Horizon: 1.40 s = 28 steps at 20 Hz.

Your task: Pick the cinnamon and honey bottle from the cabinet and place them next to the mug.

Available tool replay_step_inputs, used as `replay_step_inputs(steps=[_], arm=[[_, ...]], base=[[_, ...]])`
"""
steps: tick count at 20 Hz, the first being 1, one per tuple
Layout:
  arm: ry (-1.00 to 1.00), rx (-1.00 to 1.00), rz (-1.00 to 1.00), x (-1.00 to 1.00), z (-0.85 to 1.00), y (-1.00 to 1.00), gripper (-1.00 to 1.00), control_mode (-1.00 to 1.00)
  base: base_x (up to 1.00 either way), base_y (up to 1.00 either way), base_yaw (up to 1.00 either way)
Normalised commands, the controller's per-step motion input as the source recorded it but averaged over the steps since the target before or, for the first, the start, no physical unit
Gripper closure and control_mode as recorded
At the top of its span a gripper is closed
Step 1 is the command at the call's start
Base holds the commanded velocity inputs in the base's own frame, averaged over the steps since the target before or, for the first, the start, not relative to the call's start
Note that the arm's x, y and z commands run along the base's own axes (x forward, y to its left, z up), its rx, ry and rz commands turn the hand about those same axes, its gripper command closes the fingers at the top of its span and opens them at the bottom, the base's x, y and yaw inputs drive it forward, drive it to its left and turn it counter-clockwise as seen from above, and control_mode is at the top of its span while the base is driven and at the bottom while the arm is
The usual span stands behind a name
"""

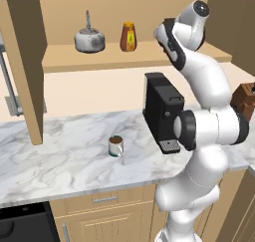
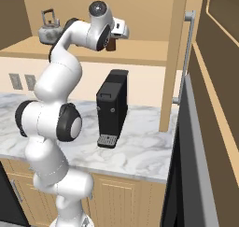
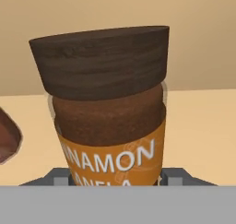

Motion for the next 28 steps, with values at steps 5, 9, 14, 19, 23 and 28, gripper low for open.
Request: replay_step_inputs(steps=[5, 9, 14, 19, 23, 28], arm=[[-0.08, 0.00, 0.03, -1.00, -0.03, 0.02, 1.00, -1.00], [-0.01, 0.00, 0.11, -1.00, -0.24, 0.15, 1.00, -1.00], [0.00, 0.00, 0.17, -1.00, -0.40, 0.19, 1.00, -1.00], [0.00, 0.00, 0.25, -0.97, -0.50, 0.19, 1.00, -1.00], [0.00, 0.00, 0.32, -0.86, -0.67, 0.41, 1.00, -1.00], [0.00, 0.02, 0.32, -0.51, -0.94, 0.53, 1.00, -1.00]], base=[[0.00, 0.00, 0.00], [0.00, 0.00, 0.00], [0.00, 0.00, 0.00], [0.00, 0.00, 0.00], [0.00, 0.00, 0.00], [0.00, 0.00, 0.00]])
